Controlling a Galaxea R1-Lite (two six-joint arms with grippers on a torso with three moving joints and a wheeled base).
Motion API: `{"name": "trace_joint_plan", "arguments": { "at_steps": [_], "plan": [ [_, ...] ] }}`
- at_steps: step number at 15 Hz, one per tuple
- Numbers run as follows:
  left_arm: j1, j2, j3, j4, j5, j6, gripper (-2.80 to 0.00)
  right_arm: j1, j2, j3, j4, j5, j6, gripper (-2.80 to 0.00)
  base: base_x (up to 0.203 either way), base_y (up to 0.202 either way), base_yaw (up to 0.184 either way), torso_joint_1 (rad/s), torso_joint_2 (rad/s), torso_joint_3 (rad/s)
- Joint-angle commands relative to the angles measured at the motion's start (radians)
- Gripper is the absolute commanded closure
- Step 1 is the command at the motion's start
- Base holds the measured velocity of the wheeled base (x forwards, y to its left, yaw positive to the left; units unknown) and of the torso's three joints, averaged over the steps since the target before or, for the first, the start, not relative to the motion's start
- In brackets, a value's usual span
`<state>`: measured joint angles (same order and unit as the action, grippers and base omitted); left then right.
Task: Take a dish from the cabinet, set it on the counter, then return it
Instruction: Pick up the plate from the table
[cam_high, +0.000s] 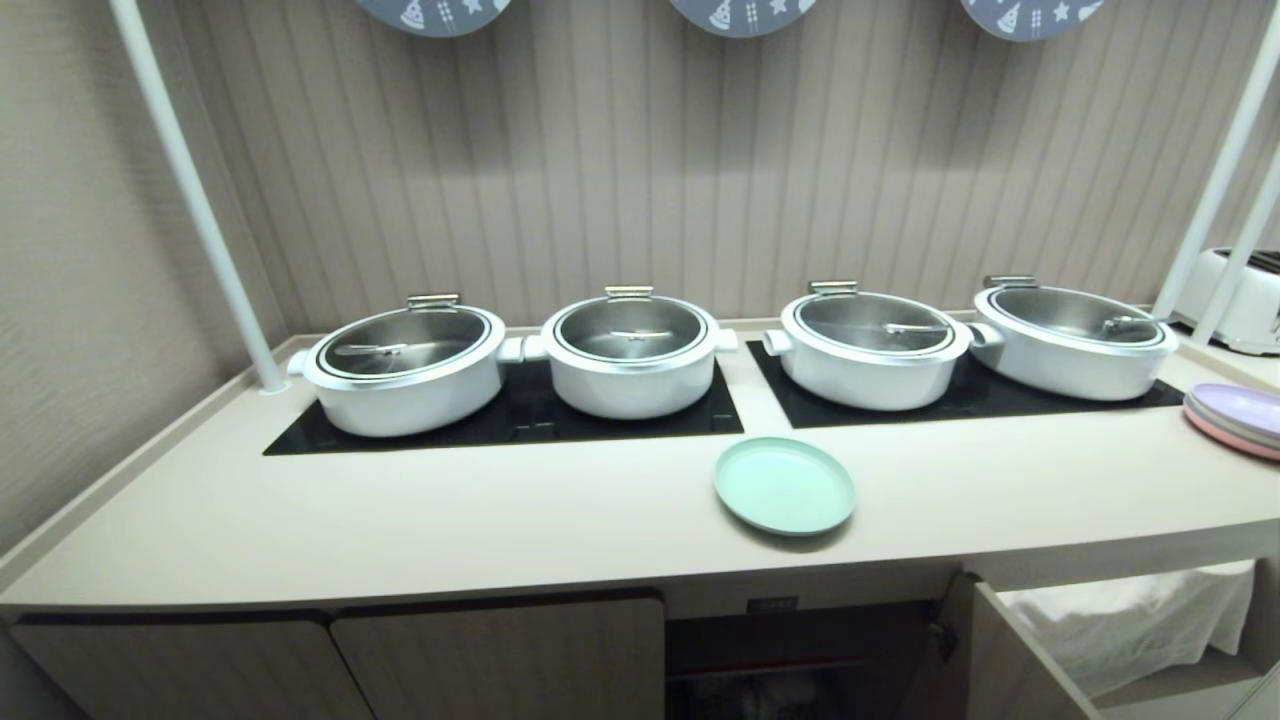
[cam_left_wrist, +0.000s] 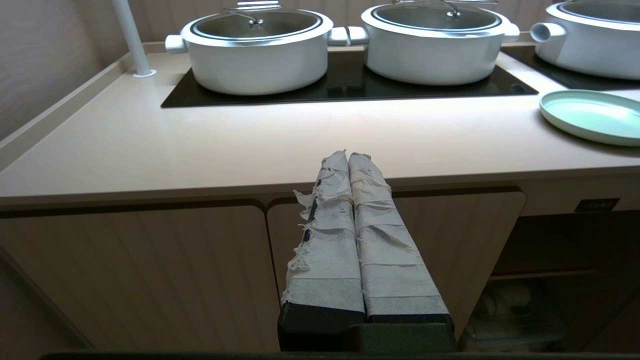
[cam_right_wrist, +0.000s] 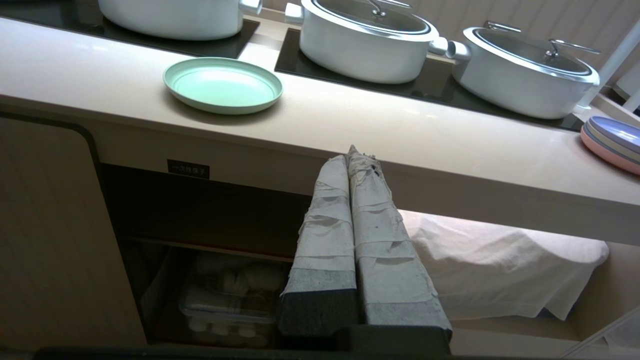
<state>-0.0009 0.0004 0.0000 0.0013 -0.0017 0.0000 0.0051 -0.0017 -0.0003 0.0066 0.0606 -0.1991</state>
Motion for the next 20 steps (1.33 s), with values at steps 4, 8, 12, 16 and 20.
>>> {"name": "trace_joint_plan", "arguments": {
  "at_steps": [4, 8, 12, 16, 20],
  "plan": [
    [0.001, 0.0, 0.0, 0.0, 0.0, 0.0, 0.0, 0.001, 0.002, 0.0, 0.001, -0.004, 0.049, 0.0, 0.0, 0.0, 0.0, 0.0, 0.0, 0.0],
    [0.001, 0.0, 0.0, 0.0, 0.0, 0.0, 0.0, 0.001, 0.002, -0.001, 0.001, -0.004, 0.061, 0.0, 0.0, 0.0, 0.0, 0.0, 0.0, 0.0],
    [0.001, 0.0, 0.0, 0.0, 0.0, 0.0, 0.0, 0.001, 0.002, 0.0, 0.0, -0.004, 0.061, 0.0, 0.0, 0.0, 0.0, 0.0, 0.0, 0.0],
    [-0.001, 0.0, 0.0, 0.0, 0.0, 0.0, 0.0, 0.0, 0.022, -0.001, 0.001, -0.004, 0.046, 0.0, 0.0, 0.0, 0.0, 0.0, 0.0, 0.0],
    [-0.001, 0.0, 0.0, 0.0, 0.0, 0.0, 0.0, 0.001, 0.149, -0.001, -0.055, -0.004, 0.045, 0.0, 0.0, 0.0, 0.0, 0.0, 0.0, 0.0]
  ]
}}
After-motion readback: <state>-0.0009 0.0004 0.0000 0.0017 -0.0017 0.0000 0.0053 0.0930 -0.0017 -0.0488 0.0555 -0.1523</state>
